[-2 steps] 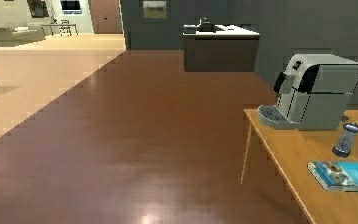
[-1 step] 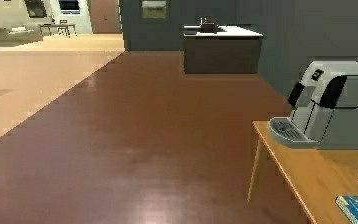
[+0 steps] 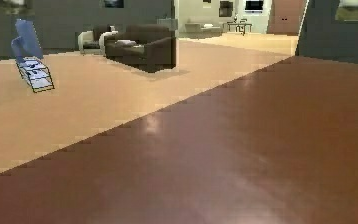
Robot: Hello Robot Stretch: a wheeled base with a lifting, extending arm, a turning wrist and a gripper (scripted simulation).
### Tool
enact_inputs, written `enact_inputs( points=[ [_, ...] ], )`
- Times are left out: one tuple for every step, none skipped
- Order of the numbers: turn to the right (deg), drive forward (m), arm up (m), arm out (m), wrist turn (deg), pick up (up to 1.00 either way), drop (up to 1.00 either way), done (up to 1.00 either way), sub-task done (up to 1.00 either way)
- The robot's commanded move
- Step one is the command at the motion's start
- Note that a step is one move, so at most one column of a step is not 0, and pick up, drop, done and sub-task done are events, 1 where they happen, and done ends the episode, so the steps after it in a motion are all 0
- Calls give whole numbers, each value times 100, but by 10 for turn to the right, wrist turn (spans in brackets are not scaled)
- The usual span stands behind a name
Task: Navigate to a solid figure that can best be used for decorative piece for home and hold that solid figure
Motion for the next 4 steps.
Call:
enact_inputs(
  points=[
    [-420, 0, 0, 0, 0, 0, 0, 0, 0],
    [0, 15, 0, 0, 0, 0, 0, 0, 0],
    [-450, 0, 0, 0, 0, 0, 0, 0, 0],
    [-450, 0, 0, 0, 0, 0, 0, 0, 0]
  ],
)
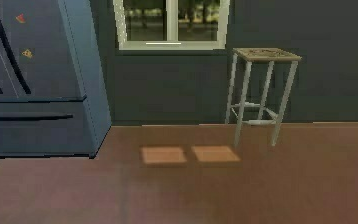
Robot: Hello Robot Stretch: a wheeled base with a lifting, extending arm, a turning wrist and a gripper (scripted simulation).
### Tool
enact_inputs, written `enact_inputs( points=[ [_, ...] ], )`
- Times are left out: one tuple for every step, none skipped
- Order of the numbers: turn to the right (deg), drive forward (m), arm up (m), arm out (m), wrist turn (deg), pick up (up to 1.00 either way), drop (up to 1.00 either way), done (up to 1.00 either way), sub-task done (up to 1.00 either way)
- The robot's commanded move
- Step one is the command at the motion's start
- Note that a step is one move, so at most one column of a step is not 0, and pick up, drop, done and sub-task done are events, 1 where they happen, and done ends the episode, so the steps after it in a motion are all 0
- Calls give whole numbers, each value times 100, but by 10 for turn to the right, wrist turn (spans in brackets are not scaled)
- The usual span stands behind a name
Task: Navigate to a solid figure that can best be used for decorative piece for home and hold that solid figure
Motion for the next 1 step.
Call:
enact_inputs(
  points=[
    [0, 45, 0, 0, 0, 0, 0, 0, 0]
  ],
)
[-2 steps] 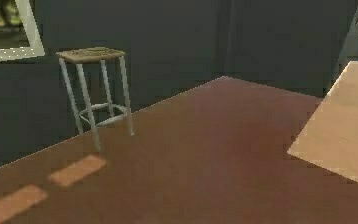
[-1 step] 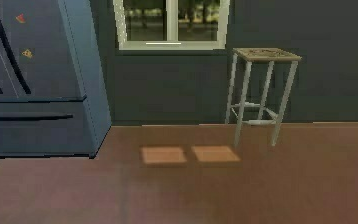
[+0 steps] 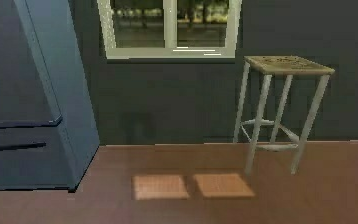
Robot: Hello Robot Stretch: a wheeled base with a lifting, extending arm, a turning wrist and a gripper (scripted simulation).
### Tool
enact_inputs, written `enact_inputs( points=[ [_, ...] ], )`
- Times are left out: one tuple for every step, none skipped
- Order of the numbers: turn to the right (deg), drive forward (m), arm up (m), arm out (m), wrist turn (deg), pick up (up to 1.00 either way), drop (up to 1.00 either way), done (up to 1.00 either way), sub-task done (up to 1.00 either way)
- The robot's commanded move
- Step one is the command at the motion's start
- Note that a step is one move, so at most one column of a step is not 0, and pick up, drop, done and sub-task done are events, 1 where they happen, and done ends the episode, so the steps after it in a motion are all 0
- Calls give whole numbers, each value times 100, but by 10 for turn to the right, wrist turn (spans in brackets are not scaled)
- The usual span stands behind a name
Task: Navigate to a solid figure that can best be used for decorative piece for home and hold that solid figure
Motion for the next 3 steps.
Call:
enact_inputs(
  points=[
    [-450, 0, 0, 0, 0, 0, 0, 0, 0],
    [0, 45, 0, 0, 0, 0, 0, 0, 0],
    [-450, 0, 0, 0, 0, 0, 0, 0, 0]
  ],
)
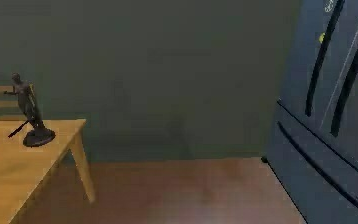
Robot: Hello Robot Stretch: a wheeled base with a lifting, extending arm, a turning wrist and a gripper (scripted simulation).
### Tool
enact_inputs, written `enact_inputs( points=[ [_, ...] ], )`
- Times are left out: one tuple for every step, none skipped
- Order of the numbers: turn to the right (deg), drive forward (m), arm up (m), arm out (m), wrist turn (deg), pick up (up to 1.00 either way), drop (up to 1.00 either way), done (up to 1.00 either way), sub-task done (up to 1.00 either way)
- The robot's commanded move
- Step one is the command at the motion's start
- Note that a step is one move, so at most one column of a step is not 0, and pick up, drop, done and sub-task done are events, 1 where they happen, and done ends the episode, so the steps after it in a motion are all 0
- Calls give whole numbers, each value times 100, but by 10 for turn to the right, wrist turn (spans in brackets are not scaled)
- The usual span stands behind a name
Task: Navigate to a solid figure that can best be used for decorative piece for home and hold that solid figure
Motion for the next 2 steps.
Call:
enact_inputs(
  points=[
    [0, 100, 0, 0, 0, 0, 0, 0, 0],
    [-120, 0, 0, 0, 0, 0, 0, 0, 0]
  ],
)
